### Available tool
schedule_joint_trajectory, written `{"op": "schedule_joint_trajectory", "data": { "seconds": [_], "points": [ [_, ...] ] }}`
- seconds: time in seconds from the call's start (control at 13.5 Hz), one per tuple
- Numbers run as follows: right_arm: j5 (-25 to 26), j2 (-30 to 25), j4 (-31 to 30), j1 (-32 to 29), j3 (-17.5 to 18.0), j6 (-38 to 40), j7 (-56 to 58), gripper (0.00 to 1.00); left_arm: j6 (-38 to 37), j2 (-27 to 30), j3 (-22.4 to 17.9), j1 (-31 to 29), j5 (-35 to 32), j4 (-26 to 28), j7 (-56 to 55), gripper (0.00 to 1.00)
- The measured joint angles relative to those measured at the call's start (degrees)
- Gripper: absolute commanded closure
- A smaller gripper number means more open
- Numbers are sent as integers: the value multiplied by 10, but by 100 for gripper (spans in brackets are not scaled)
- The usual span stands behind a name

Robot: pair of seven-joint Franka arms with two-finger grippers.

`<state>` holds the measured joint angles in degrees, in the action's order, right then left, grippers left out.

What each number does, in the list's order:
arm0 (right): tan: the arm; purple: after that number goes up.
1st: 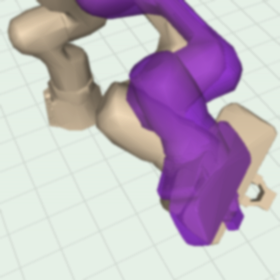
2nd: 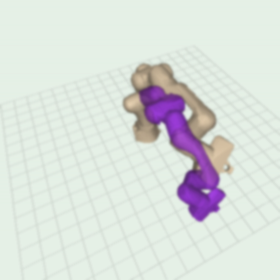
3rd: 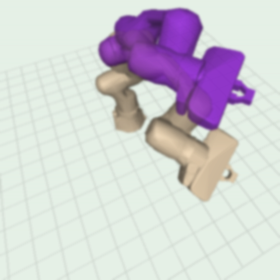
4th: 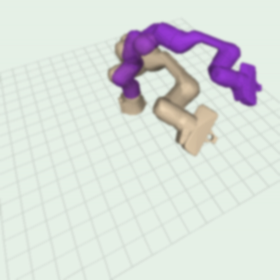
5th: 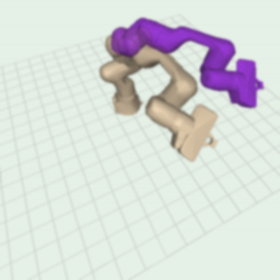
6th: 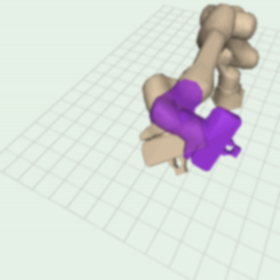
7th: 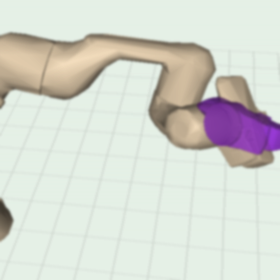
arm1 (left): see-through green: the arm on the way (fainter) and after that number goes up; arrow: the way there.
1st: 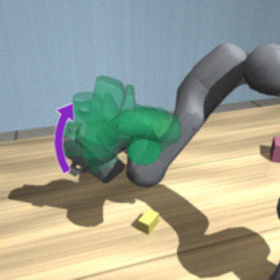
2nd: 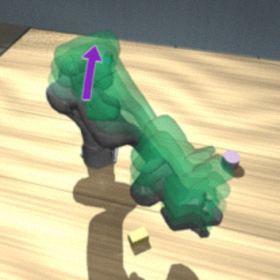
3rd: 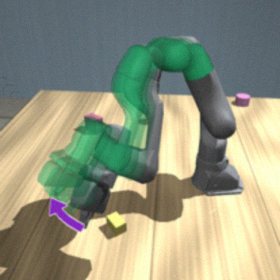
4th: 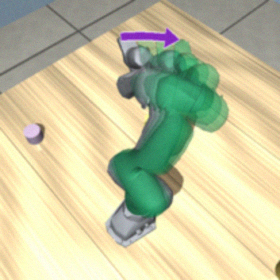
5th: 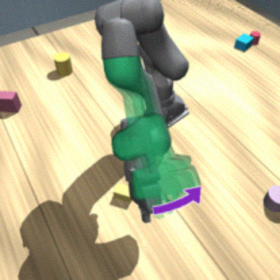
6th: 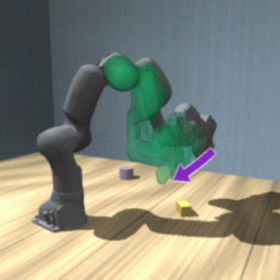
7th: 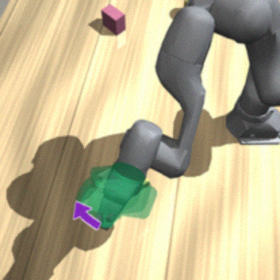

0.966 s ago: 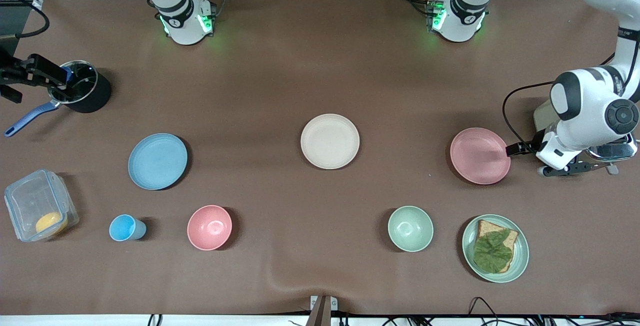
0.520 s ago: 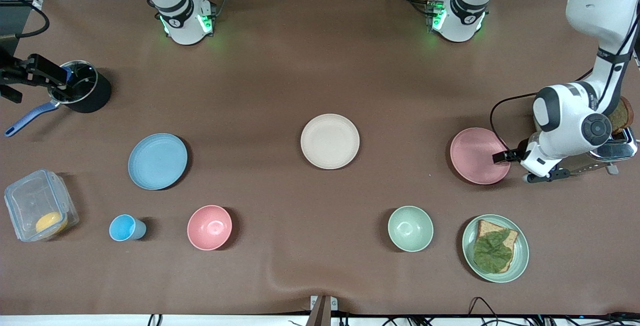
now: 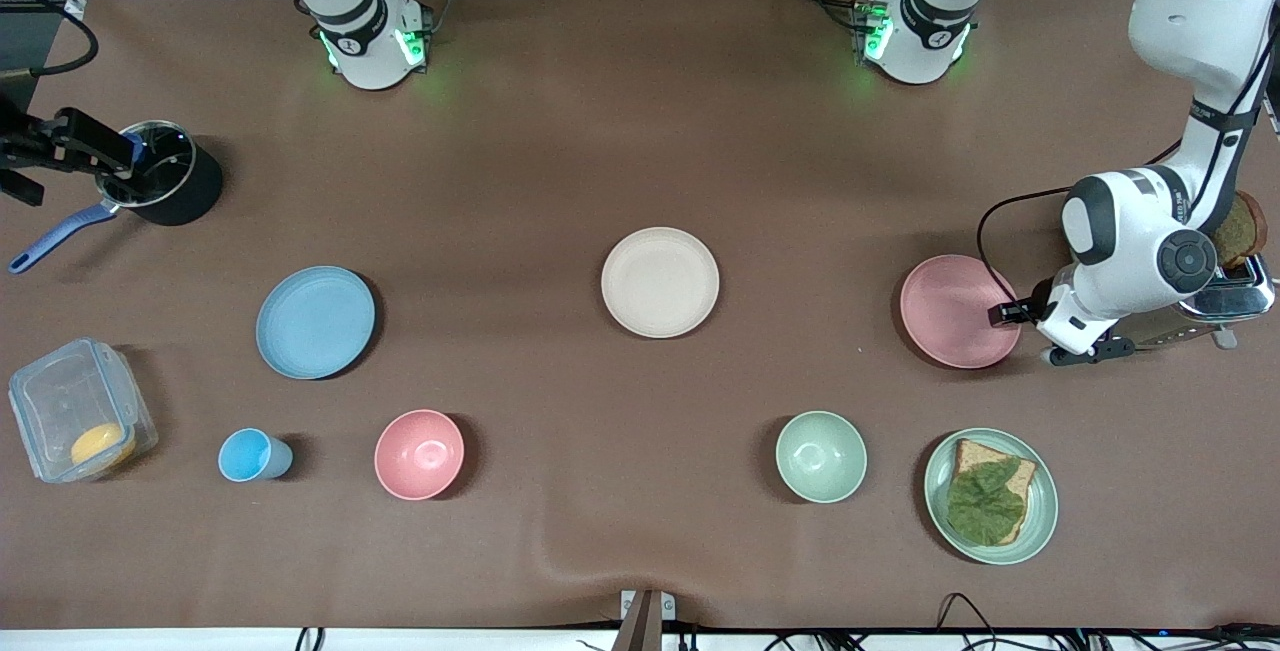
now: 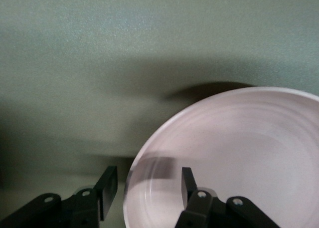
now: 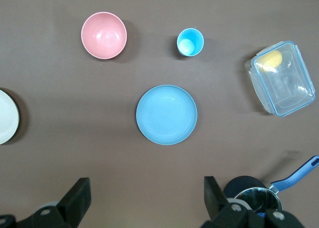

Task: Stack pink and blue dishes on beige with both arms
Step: 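Close the left gripper on the pink plate rim, then carry the pink plate over the beige plate while the right gripper reaches the blue plate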

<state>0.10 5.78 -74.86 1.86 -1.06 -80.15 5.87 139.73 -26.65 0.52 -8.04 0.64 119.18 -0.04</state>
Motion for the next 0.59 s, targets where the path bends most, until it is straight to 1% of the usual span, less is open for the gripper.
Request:
{"op": "schedule_joint_trajectory", "data": {
  "seconds": [0.07, 0.15, 0.37, 0.59],
  "points": [
    [0, 0, 0, 0, 0, 0, 0, 0, 0, -1, 0, 0, 0, 0, 0, 88],
    [0, 0, 0, 0, 0, 0, 0, 0, 0, -1, 0, 0, 0, 0, 0, 100],
    [0, 0, 0, 0, 0, 1, 0, 0, 0, 1, 2, 0, 0, -3, 0, 100],
    [0, 0, -3, 0, 0, 3, 0, 0, -7, 18, 11, -1, 1, -10, 0, 100]
  ]
}}
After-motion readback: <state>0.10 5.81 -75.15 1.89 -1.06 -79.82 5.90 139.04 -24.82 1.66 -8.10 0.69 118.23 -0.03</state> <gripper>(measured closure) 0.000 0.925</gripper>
